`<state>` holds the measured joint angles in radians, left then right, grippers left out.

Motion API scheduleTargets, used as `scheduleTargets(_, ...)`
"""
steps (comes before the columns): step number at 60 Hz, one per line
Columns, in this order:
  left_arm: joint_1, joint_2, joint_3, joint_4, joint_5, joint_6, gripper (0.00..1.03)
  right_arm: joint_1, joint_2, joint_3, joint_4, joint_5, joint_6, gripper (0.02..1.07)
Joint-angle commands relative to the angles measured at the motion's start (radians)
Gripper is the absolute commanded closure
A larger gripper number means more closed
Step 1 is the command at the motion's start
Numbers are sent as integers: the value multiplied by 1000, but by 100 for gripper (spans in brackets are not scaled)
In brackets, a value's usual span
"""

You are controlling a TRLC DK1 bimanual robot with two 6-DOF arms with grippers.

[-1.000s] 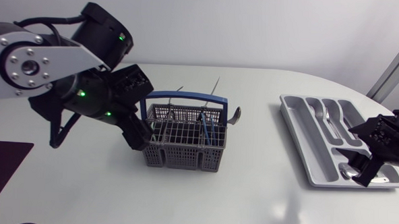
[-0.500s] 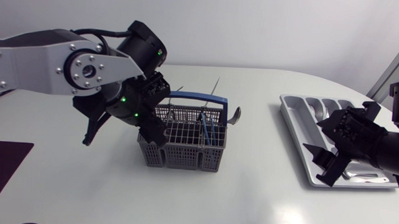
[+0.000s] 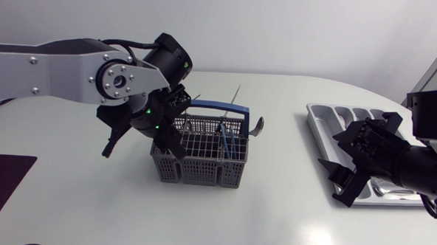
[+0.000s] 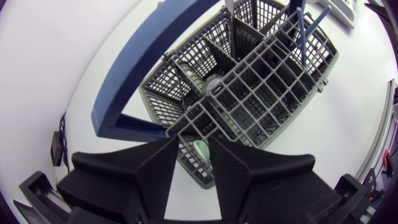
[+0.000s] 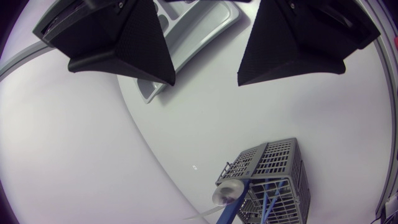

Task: Sort the cutlery from the basket into the organizer compartments.

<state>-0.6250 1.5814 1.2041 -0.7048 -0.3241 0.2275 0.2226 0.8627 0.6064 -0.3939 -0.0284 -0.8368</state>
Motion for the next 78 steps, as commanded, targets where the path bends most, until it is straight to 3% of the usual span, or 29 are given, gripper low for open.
scheduleTargets(1, 7, 9, 28, -7, -13, -19, 75, 11, -7, -36, -3, 8, 27, 34)
scheduleTargets(10, 7, 12, 28, -12, -15, -19, 86, 15, -8, -46, 3, 8, 28, 34)
scheduleTargets(28, 4, 23, 41, -30, -16, -17, 97, 18, -14, -54, 1, 8, 30, 34)
scheduleTargets(67, -18, -17, 64, -81, -27, -10, 99, 21, -42, -69, -8, 7, 28, 34)
scheduleTargets(78, -19, -40, 123, -139, -30, -4, 99, 23, -47, -77, -10, 7, 27, 34)
